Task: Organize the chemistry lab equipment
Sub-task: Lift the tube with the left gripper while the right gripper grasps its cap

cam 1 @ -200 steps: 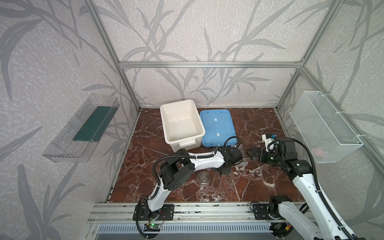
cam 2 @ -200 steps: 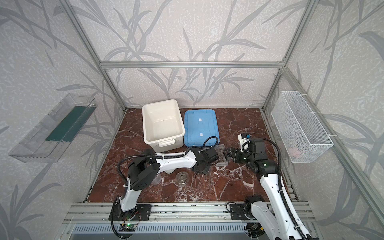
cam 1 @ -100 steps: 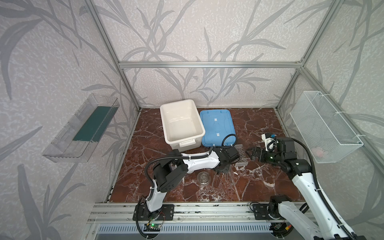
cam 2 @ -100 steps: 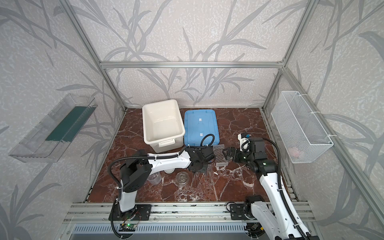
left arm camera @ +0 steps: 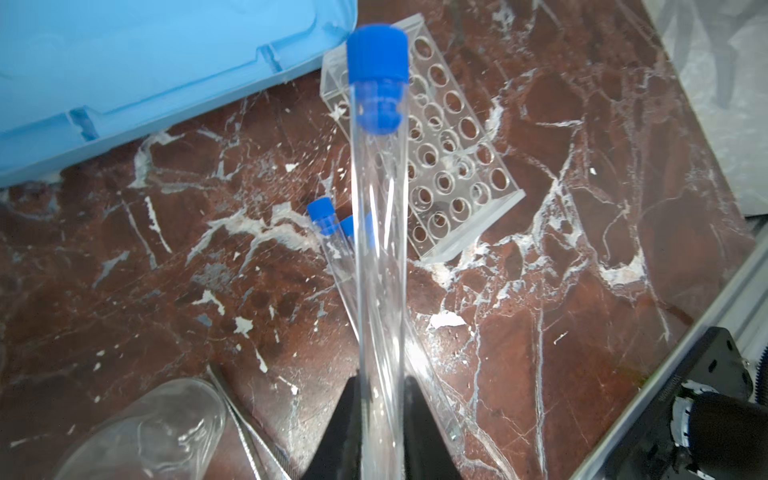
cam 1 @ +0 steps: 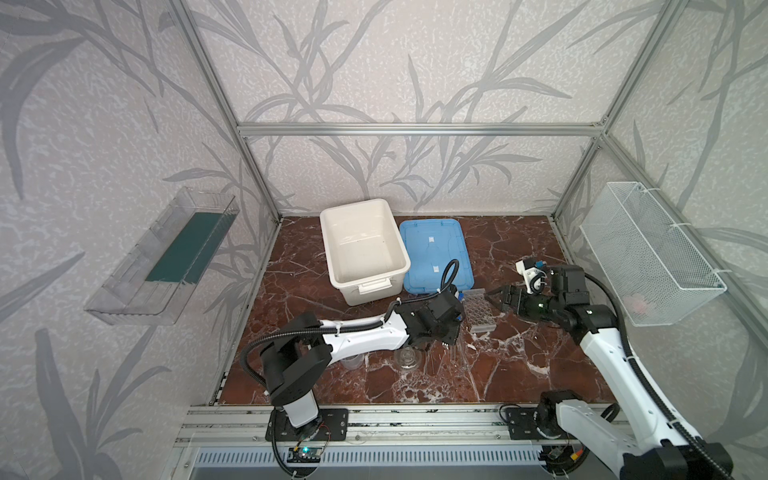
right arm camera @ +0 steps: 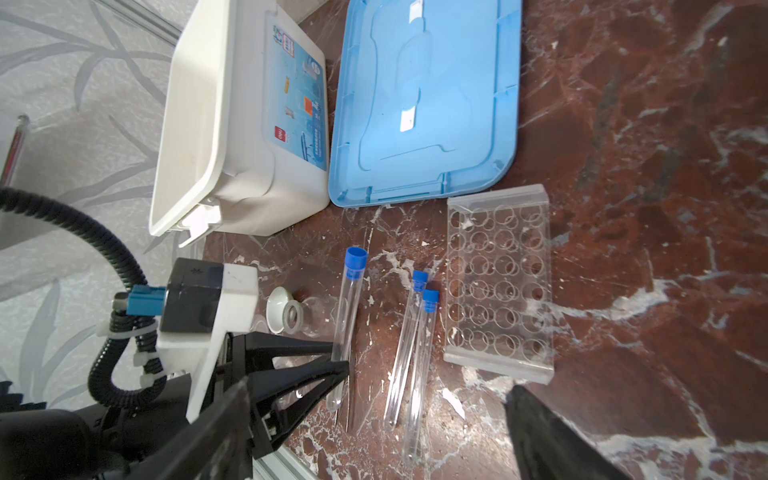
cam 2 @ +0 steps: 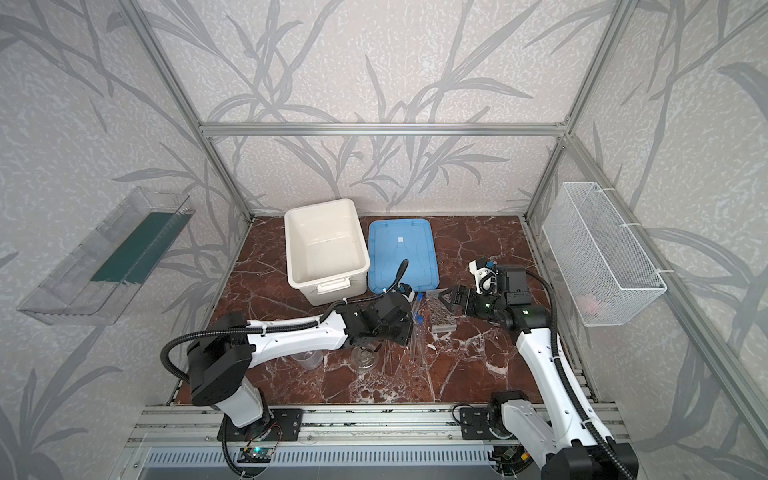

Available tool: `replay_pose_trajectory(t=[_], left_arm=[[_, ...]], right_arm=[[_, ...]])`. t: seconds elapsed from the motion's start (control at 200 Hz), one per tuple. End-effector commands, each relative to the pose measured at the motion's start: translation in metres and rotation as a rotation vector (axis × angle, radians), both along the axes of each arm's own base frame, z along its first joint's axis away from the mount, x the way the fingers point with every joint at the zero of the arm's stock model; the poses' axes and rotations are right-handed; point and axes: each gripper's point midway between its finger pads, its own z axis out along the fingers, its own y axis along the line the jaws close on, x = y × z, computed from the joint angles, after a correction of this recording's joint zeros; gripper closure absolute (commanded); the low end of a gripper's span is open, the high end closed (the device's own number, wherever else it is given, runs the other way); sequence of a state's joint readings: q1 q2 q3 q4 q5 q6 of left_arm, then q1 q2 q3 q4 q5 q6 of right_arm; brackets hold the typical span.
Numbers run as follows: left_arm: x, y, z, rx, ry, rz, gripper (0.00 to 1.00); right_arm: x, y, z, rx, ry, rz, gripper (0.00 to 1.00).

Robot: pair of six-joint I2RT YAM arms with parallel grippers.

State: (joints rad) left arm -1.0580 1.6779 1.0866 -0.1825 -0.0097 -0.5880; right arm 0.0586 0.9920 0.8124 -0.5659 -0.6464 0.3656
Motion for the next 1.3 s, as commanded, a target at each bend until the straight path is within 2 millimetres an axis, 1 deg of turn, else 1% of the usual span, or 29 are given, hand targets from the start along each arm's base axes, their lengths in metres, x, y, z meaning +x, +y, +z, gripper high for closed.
replay_pose_trajectory(t=[0.0, 0.135, 0.265, 0.395, 0.515, 0.625, 0.725, 0.865, 1.205, 1.295], left_arm=[[0.004, -0.015, 0.034, -0.112, -0.104, -0.074, 0.81], [0.001, -0.014, 0.043, -0.142, -0.145, -0.098, 0.81], [0.000, -0.015, 0.043, -0.146, -0.149, -0.106, 0.81], [-0.001, -0.016, 0.043, -0.149, -0.152, -0.112, 0.81], [-0.002, -0.017, 0.044, -0.152, -0.153, -0.112, 0.81], [-0.001, -0.019, 0.047, -0.159, -0.157, -0.112, 0.81], [-0.001, -0.020, 0.049, -0.167, -0.159, -0.112, 0.81], [-0.001, -0.021, 0.051, -0.173, -0.159, -0.112, 0.81], [-0.001, -0.022, 0.046, -0.169, -0.142, -0.108, 0.81], [-0.003, -0.023, 0.046, -0.172, -0.139, -0.115, 0.80]], right_arm=[[0.006, 0.015, 0.015, 0.074, -0.015, 0.077, 0.12], [0.016, 0.032, 0.010, 0.085, 0.016, 0.121, 0.21], [0.020, 0.051, 0.005, 0.078, 0.042, 0.167, 0.25], [0.023, 0.060, -0.003, 0.077, 0.051, 0.180, 0.34], [0.025, 0.062, -0.008, 0.087, 0.064, 0.175, 0.41], [0.026, 0.065, -0.010, 0.101, 0.067, 0.174, 0.50], [0.026, 0.067, -0.011, 0.105, 0.063, 0.179, 0.51], [0.026, 0.068, -0.018, 0.099, 0.082, 0.181, 0.58], [0.023, 0.067, -0.026, 0.098, 0.089, 0.177, 0.76], [0.023, 0.066, -0.027, 0.094, 0.084, 0.173, 0.78]])
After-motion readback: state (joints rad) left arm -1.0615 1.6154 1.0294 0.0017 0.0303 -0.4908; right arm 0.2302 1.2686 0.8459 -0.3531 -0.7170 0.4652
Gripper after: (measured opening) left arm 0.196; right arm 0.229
